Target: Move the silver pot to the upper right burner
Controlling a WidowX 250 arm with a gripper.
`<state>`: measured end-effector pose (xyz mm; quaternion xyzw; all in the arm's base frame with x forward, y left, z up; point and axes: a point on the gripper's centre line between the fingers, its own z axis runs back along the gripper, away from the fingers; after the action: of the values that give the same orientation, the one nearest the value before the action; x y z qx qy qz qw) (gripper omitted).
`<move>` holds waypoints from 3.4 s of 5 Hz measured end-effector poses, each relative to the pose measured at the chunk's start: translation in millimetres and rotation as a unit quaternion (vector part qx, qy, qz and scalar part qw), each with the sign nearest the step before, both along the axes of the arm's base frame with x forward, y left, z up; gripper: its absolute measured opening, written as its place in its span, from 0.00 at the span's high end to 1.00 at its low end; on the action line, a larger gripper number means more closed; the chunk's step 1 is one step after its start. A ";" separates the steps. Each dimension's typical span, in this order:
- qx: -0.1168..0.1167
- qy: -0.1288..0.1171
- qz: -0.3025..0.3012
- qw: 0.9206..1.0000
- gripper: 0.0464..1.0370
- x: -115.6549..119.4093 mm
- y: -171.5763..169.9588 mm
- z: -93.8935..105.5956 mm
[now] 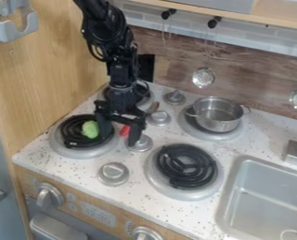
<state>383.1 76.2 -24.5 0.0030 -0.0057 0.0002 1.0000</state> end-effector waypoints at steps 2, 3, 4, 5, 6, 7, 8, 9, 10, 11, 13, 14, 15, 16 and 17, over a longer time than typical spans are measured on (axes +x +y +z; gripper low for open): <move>-0.042 -0.002 -0.123 0.991 0.04 -3.9 -56.9 -8.6; -0.045 -0.057 -0.227 0.971 0.04 2.6 -111.2 21.3; -0.041 -0.115 -0.298 0.947 0.04 8.4 -154.6 47.6; -0.030 -0.169 -0.334 0.927 0.04 18.8 -176.3 62.3; -0.007 -0.224 -0.333 0.916 0.04 40.8 -177.3 76.2; 0.016 -0.238 -0.315 0.919 0.04 68.0 -175.0 56.7; 0.010 -0.234 -0.300 0.925 0.04 93.3 -180.9 37.2; -0.008 -0.233 -0.293 0.927 0.04 110.8 -189.5 25.8; -0.009 -0.226 -0.296 0.928 0.10 119.4 -191.8 15.8; -0.007 -0.217 -0.302 0.928 0.41 119.0 -191.0 6.3; -0.004 -0.216 -0.306 0.927 0.90 118.9 -190.4 5.5; -0.007 -0.220 -0.310 0.925 0.98 115.9 -191.0 2.3; -0.002 -0.222 -0.302 0.927 0.99 88.6 -183.2 17.1; -0.010 -0.227 -0.312 0.922 0.99 57.7 -179.0 35.5; -0.028 -0.219 -0.315 0.923 0.99 25.0 -167.9 43.7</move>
<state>408.1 -91.8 19.2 -0.0269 -0.2253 -0.3139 0.9220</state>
